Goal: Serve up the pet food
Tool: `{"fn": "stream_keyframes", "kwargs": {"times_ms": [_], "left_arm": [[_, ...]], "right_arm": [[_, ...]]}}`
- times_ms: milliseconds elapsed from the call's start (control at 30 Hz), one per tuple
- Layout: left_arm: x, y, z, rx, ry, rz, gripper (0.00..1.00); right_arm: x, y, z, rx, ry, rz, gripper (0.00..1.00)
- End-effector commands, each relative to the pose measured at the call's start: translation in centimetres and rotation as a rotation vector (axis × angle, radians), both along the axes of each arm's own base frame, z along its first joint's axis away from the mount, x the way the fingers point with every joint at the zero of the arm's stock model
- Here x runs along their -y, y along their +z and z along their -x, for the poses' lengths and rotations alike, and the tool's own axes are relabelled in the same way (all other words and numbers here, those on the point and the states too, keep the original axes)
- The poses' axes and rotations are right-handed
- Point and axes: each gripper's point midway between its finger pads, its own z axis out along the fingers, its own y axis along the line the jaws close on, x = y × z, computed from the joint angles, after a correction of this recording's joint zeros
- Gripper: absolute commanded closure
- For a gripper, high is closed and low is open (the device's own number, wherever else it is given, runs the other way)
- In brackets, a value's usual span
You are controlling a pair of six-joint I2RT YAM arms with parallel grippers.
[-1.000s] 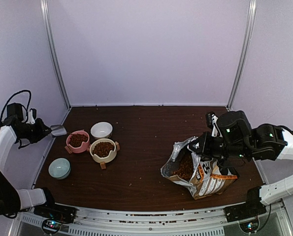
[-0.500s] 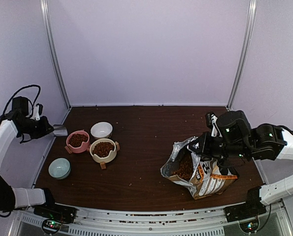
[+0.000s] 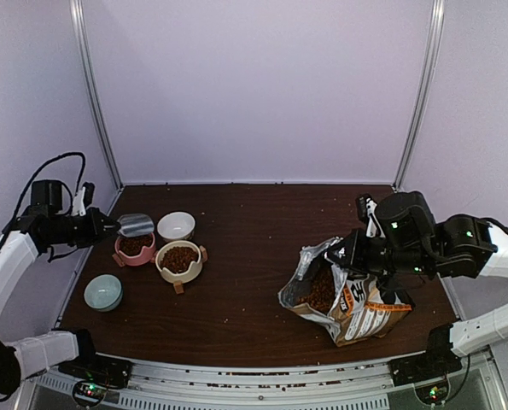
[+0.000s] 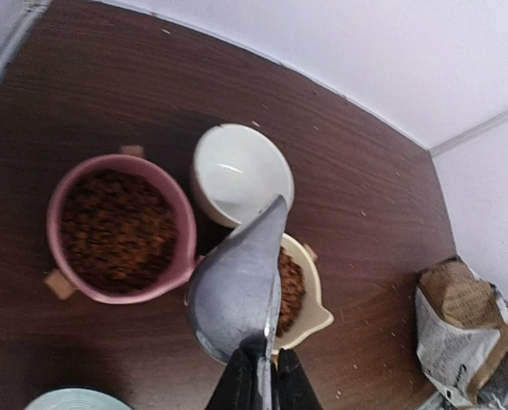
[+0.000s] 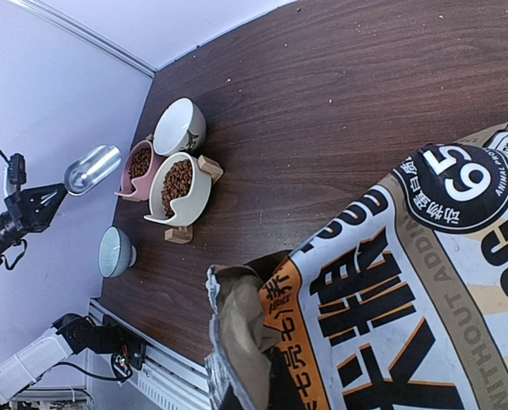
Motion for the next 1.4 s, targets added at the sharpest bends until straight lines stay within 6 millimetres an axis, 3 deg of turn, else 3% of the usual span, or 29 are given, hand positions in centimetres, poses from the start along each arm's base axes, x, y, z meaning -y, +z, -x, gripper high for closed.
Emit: {"fn": "stream_keyframes", "kwargs": {"times_ms": [0,100,267,433,600,867,1033,1367], "left_arm": [[6.3,2.1,0.6,0.097,-0.184,0.113,1.00],[10.3,2.4,0.4,0.118,-0.257,0.167,1.00],[15.5,0.9,-1.1,0.084,-0.328,0.168,1.00],[21.9,-0.6,-2.3,0.032,-0.442,0.161,1.00],[26.9,-1.8,-3.5,0.001,-0.524,0.158,1.00],[29.7,-7.6,-6.0,-0.129,-0.544,0.130,0.98],[30.3,-9.9,-6.8,-0.177,-0.549,0.106,0.94],[30.1,-14.7,-7.1,-0.295,-0.516,0.048,0.64]], "right_arm": [[2.1,-1.3,-1.5,0.025,-0.074,0.121,1.00],[1.7,-1.4,-1.6,0.020,-0.065,0.127,1.00],[1.0,-1.4,-1.7,0.017,-0.052,0.110,1.00],[1.2,-1.3,-1.7,0.017,-0.062,0.107,1.00],[1.7,-1.4,-1.6,0.016,-0.076,0.094,1.00],[1.6,-1.8,-1.7,0.012,-0.069,0.108,1.00],[1.3,-1.9,-1.8,0.012,-0.062,0.110,1.00],[0.7,-1.9,-2.3,0.012,-0.050,0.130,1.00]]}}
